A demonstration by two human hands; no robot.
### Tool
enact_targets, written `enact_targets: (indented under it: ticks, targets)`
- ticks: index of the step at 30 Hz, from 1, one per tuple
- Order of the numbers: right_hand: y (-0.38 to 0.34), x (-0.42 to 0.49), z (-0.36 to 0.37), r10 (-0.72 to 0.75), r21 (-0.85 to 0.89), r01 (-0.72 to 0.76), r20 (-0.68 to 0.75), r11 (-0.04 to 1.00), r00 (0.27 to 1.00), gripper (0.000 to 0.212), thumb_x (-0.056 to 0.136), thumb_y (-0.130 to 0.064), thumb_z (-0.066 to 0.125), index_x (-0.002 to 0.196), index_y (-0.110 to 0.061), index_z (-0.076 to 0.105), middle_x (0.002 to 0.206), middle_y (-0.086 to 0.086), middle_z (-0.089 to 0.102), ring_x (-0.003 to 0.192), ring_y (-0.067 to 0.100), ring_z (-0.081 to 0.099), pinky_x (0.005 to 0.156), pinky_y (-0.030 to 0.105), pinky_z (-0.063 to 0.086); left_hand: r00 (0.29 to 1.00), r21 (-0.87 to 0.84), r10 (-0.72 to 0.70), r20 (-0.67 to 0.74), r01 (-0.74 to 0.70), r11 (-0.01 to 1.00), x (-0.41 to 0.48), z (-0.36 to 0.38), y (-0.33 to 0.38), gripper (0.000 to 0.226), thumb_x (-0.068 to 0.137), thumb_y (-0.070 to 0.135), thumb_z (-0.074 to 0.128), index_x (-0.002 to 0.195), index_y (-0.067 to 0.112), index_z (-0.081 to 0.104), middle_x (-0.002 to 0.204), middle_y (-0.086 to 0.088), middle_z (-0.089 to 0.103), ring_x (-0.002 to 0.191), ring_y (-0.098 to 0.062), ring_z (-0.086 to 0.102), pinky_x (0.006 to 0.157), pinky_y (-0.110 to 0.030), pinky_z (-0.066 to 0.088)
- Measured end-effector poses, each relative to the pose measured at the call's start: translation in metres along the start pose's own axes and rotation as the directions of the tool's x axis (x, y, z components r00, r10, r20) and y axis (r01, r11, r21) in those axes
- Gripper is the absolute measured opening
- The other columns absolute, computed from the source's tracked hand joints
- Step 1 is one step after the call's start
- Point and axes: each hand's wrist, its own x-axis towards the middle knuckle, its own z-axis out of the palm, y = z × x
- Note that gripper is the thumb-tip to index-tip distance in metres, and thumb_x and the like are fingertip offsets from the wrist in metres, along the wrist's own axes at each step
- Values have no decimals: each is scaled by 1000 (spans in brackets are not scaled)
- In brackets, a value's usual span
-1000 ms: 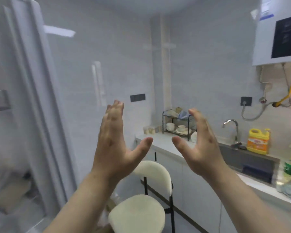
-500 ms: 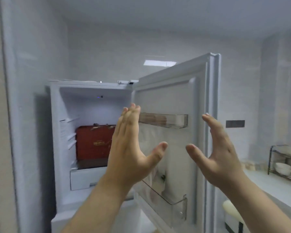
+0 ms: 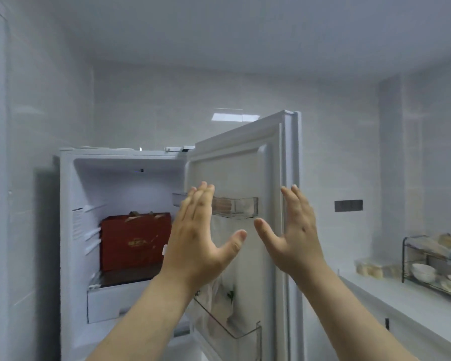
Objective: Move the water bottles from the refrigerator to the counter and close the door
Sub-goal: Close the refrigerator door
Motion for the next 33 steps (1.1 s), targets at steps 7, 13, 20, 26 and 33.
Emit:
enact_targets:
  ticks: [7, 13, 20, 26, 33]
  targets:
    - [28, 16, -5, 253, 111, -275, 180, 955, 951, 95, 80, -61, 58, 152, -30, 5, 163, 5, 3, 148, 18, 1, 118, 41, 12, 993, -97, -14, 120, 26, 995, 16, 63, 36, 94, 77, 69, 44, 154, 24, 12, 163, 7, 9, 148, -7, -2, 118, -27, 1]
    - [32, 10, -3, 177, 166, -195, 116, 967, 977, 79, 84, -48, 54, 151, -24, 21, 157, 6, 27, 143, 24, 21, 114, 43, 24, 982, -77, -57, 182, 72, 994, 14, 78, 30, 81, 85, 65, 27, 155, 24, 16, 164, 2, 7, 149, -10, -1, 119, -31, -1]
    - [2, 1, 20, 12, 587, -149, 230, 796, 973, 58, 83, -24, 50, 140, -24, 45, 127, -10, 59, 102, 5, 59, 87, 25, 47, 982, 38, -190, 9, 190, 981, -3, 44, 6, 81, 86, 62, 34, 154, 19, 18, 162, -1, 20, 149, -16, 8, 120, -39, 7]
    - [-49, 1, 83, -372, 507, 138, 396, 851, 839, 63, 92, -20, 43, 151, -32, 24, 156, -17, 22, 142, -6, 15, 115, 19, 15, 932, 95, -335, -142, 349, 932, -12, -11, -44, 88, 87, 60, 44, 154, 15, 11, 162, -3, 18, 148, -15, 14, 114, -25, 12]
    - [-113, 1, 193, -585, 438, 415, 394, 798, 709, 69, 94, -23, 43, 154, -30, 10, 161, -13, -1, 147, 5, -8, 120, 36, 3, 910, 142, -350, -221, 386, 912, -27, -83, -148, 57, 100, 35, 42, 153, 23, 26, 156, -1, 33, 142, -15, 31, 113, -30, 28]
